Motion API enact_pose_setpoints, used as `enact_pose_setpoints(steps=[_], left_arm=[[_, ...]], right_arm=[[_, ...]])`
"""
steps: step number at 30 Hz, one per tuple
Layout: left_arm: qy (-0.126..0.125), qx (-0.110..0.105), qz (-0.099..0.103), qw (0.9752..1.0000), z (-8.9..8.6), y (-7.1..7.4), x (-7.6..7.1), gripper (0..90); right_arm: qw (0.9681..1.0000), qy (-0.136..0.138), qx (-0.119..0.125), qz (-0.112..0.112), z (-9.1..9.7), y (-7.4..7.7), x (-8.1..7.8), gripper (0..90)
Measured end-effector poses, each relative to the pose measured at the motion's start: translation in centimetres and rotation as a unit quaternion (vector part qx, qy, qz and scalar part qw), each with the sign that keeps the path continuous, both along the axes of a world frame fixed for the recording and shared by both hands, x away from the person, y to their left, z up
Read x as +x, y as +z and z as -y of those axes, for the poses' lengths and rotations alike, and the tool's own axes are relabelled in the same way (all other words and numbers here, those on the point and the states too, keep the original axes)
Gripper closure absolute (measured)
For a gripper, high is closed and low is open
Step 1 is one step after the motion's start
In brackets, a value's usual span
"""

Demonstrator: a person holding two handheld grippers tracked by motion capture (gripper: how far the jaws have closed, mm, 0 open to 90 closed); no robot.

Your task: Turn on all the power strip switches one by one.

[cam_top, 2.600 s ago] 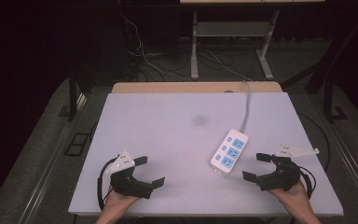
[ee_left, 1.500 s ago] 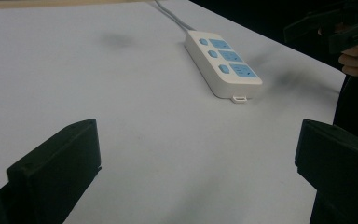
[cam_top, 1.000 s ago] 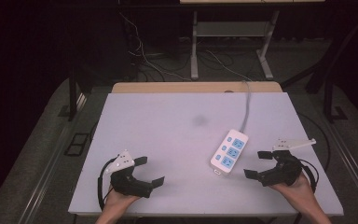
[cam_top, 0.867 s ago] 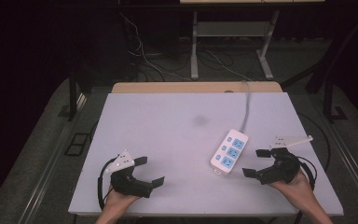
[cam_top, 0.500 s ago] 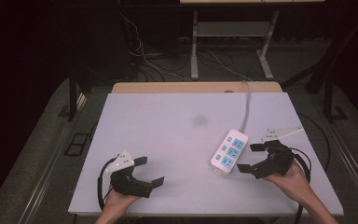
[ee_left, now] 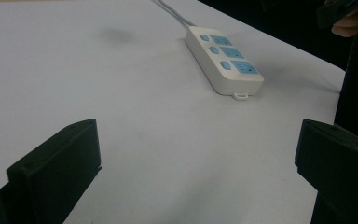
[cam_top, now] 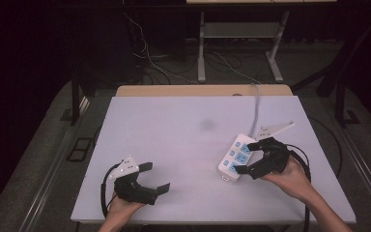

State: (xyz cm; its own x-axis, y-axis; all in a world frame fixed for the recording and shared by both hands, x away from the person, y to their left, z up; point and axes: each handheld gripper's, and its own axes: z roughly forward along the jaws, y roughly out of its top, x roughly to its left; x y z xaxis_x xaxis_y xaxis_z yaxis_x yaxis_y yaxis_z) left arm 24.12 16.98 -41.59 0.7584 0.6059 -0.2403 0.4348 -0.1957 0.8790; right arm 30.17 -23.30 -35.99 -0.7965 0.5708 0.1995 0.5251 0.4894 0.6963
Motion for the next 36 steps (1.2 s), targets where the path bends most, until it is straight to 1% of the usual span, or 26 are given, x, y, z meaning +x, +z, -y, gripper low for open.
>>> enact_pose_setpoints(steps=[5,13,17,21,24,25,26,27,31,34,35,36], left_arm=[[0.001,-0.001,0.000,1.0000,0.0,0.0,0.0,0.0],[0.000,0.000,0.000,1.0000,-0.1,0.1,0.0,0.0],[-0.002,0.001,0.000,1.0000,0.0,0.0,0.0,0.0],[-0.002,0.001,0.000,1.0000,0.0,0.0,0.0,0.0],[-0.002,0.002,0.000,1.0000,0.0,0.0,0.0,0.0],[-0.002,0.002,0.000,1.0000,0.0,0.0,0.0,0.0],[-0.002,0.003,-0.001,1.0000,0.0,0.0,0.0,0.0],[-0.002,0.004,-0.001,1.0000,0.0,0.0,0.0,0.0],[-0.002,0.007,0.000,1.0000,0.1,0.0,0.0,0.0],[-0.002,0.007,-0.001,1.0000,0.1,0.0,0.0,0.0],[-0.002,0.007,-0.001,1.0000,0.1,0.0,0.0,0.0],[-0.002,0.007,-0.002,1.0000,0.0,0.0,0.0,0.0]], right_arm=[[0.9999,0.011,-0.010,-0.005,-1.1,-0.4,0.7,0.7],[0.9995,0.020,-0.021,-0.015,-2.2,-1.1,1.5,0.7],[0.9992,0.024,-0.026,-0.020,-2.6,-1.5,1.9,0.7],[0.9990,0.024,-0.027,-0.025,-2.7,-1.9,2.5,0.8],[0.9988,0.023,-0.028,-0.034,-2.8,-2.1,2.8,0.9],[0.9986,0.024,-0.031,-0.036,-2.8,-2.2,3.0,5.4],[0.9986,0.024,-0.031,-0.036,-2.8,-2.2,3.0,5.4],[0.9981,0.030,-0.033,-0.042,-2.7,-2.4,3.2,19.2],[0.9977,0.027,-0.037,-0.050,-2.7,-2.8,3.6,34.9],[0.9977,0.026,-0.035,-0.053,-2.6,-2.9,3.9,44.0],[0.9977,0.026,-0.035,-0.053,-2.6,-2.9,3.9,44.0],[0.9976,0.022,-0.036,-0.055,-2.7,-3.0,4.0,50.1]])
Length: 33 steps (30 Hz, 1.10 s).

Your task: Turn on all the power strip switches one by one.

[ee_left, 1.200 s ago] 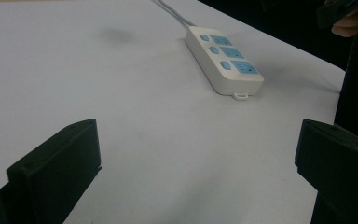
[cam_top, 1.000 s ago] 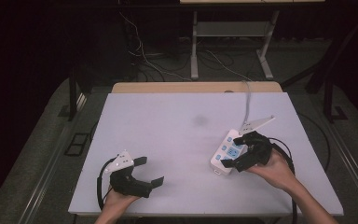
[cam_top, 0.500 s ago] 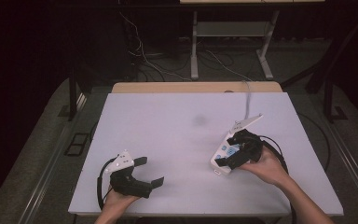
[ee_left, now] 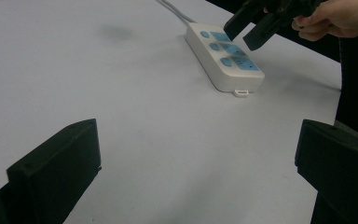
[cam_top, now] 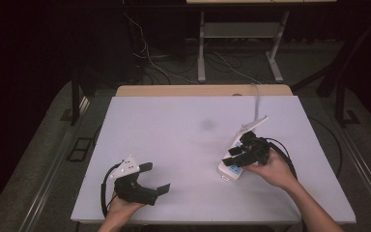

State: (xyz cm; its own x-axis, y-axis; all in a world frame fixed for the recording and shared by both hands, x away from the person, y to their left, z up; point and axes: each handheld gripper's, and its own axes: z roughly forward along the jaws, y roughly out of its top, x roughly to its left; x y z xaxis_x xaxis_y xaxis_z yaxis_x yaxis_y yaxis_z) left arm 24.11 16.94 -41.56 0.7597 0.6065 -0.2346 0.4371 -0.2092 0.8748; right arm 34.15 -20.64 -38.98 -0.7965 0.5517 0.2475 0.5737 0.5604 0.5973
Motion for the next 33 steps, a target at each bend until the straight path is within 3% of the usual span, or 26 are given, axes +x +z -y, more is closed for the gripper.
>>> enact_pose_setpoints(steps=[6,12,13,16,33], left_arm=[[-0.002,0.001,0.000,1.0000,0.0,0.0,0.0,0.0],[-0.002,0.001,0.000,1.0000,0.0,0.0,0.0,0.0],[-0.002,0.001,0.000,1.0000,0.0,0.0,0.0,0.0],[-0.001,0.000,0.000,1.0000,0.0,0.0,0.0,0.0],[0.001,-0.001,0.001,1.0000,-0.1,-0.1,0.0,0.0]], right_arm=[[1.0000,0.001,0.000,-0.005,-0.1,-0.2,0.2,64.9],[0.9999,0.008,-0.005,-0.003,-0.3,-0.5,0.3,74.3],[0.9999,0.009,-0.005,-0.007,-0.3,-0.6,0.4,80.9],[0.9998,0.015,-0.004,-0.011,-0.4,-0.8,0.6,88.8],[0.9995,0.016,-0.019,-0.022,-0.8,-1.9,1.0,89.9]])
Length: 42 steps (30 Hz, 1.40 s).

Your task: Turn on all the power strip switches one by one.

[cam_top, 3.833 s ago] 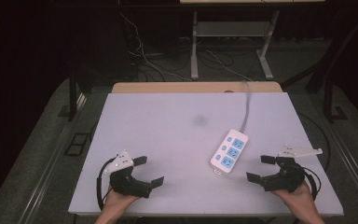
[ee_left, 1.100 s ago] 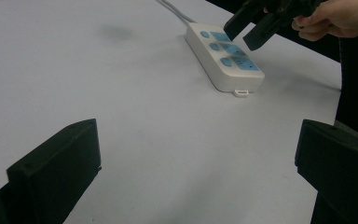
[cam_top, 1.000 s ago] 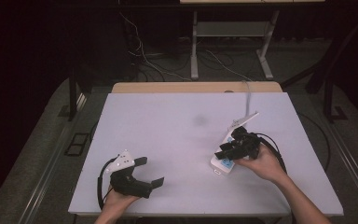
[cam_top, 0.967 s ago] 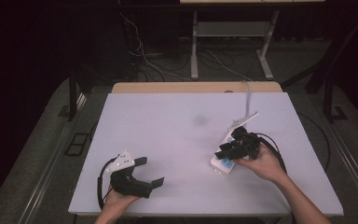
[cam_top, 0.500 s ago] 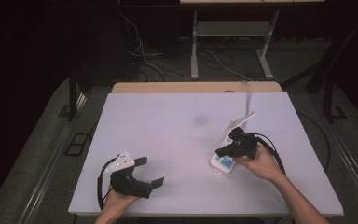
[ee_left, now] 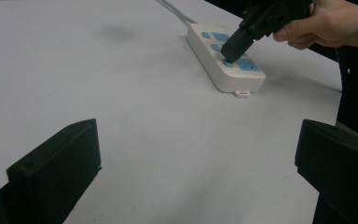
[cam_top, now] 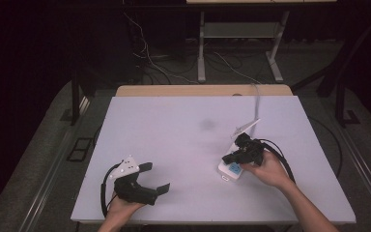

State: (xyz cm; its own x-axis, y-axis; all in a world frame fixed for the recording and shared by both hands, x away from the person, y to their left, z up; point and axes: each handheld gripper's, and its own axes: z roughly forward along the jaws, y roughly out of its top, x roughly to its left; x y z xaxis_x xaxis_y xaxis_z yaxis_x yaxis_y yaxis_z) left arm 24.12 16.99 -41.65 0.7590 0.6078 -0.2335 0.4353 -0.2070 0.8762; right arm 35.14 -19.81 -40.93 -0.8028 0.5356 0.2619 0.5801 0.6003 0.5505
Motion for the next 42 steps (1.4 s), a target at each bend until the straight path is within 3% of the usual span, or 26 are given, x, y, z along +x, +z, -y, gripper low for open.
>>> enact_pose_setpoints(steps=[11,17,34,42], left_arm=[[-0.001,0.002,-0.002,1.0000,0.02,0.06,-0.04,0.0],[-0.001,0.002,-0.002,1.0000,0.09,0.04,-0.08,0.0],[-0.005,0.003,-0.002,1.0000,0.25,0.03,-0.12,0.0],[-0.005,0.001,-0.003,1.0000,0.19,0.01,-0.08,0.0]], right_arm=[[0.9999,0.010,-0.009,0.000,-0.06,-0.04,0.01,90.0],[0.9999,0.010,0.003,-0.011,0.21,-0.31,0.29,90.0],[0.9995,0.021,0.002,-0.022,0.21,-0.43,0.74,90.0],[0.9994,0.026,-0.022,-0.003,-0.33,-0.19,0.30,90.0]])
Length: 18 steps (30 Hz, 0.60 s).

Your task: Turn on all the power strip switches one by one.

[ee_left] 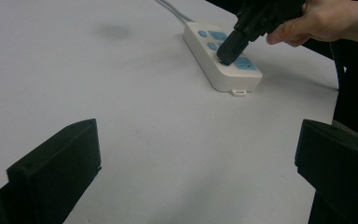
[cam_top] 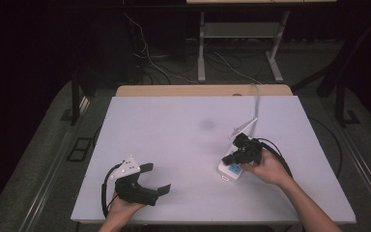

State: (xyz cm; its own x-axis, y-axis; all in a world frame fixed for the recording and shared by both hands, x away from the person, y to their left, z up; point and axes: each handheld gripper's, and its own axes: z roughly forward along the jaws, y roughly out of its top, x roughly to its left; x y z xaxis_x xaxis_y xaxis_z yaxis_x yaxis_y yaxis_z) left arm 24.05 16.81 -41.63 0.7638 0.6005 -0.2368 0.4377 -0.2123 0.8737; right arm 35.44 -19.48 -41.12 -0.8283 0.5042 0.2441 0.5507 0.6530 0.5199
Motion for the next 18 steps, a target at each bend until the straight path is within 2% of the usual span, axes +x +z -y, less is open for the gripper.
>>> enact_pose_setpoints(steps=[8,11,13,16,18], left_arm=[[0.002,0.002,0.001,1.0000,-0.07,0.02,-0.01,0.0],[0.002,0.001,0.002,1.0000,-0.07,0.04,-0.04,0.0],[0.002,0.001,0.001,1.0000,0.00,0.00,-0.03,0.0],[0.000,0.001,0.002,1.0000,0.08,-0.01,-0.05,0.0],[-0.001,0.000,0.003,1.0000,0.08,0.00,-0.07,0.0]], right_arm=[[0.9999,-0.008,0.008,-0.008,0.21,-0.06,0.08,90.0],[0.9999,-0.009,0.007,-0.002,0.16,-0.04,-0.09,90.0],[0.9998,-0.010,0.016,-0.011,0.23,-0.07,-0.20,90.0],[0.9998,-0.019,0.011,0.000,0.35,0.07,-0.27,90.0],[0.9997,-0.020,0.015,-0.001,0.51,0.16,-0.25,90.0]])
